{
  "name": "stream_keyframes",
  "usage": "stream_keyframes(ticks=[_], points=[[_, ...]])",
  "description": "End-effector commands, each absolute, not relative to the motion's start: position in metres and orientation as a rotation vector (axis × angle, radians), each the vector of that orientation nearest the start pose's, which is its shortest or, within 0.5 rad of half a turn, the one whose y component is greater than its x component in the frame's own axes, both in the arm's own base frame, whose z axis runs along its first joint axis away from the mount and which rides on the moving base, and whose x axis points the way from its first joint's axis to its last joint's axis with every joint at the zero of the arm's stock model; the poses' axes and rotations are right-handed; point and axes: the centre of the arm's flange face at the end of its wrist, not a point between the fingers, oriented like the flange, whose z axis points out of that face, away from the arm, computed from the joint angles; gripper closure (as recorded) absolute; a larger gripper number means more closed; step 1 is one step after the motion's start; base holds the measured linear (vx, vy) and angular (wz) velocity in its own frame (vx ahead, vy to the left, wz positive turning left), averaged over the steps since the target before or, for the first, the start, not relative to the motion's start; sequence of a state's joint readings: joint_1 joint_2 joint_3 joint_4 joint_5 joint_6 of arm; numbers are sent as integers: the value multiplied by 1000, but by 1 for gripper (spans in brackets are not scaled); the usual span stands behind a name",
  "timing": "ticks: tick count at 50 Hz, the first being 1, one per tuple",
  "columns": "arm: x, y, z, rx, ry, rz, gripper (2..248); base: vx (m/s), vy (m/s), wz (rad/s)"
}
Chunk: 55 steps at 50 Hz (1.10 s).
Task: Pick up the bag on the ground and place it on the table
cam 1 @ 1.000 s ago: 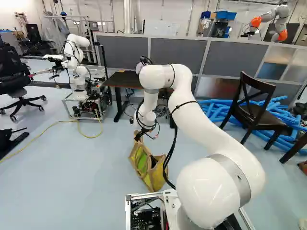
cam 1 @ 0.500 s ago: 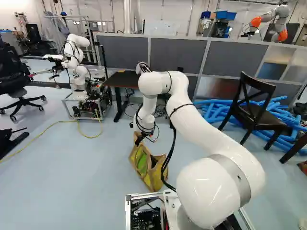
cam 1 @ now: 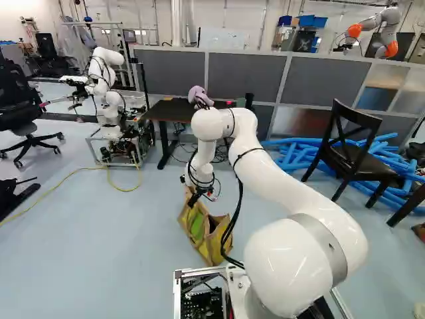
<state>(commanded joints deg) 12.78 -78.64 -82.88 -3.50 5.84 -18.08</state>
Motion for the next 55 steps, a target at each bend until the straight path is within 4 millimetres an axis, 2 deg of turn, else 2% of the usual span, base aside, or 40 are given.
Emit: stream_keyframes(ticks=[39, 55], points=[[566, 128, -122, -3002, -925, -206, 3, 0, 0, 0], [566, 128, -129, -3002, -925, -205, 3, 0, 0, 0]])
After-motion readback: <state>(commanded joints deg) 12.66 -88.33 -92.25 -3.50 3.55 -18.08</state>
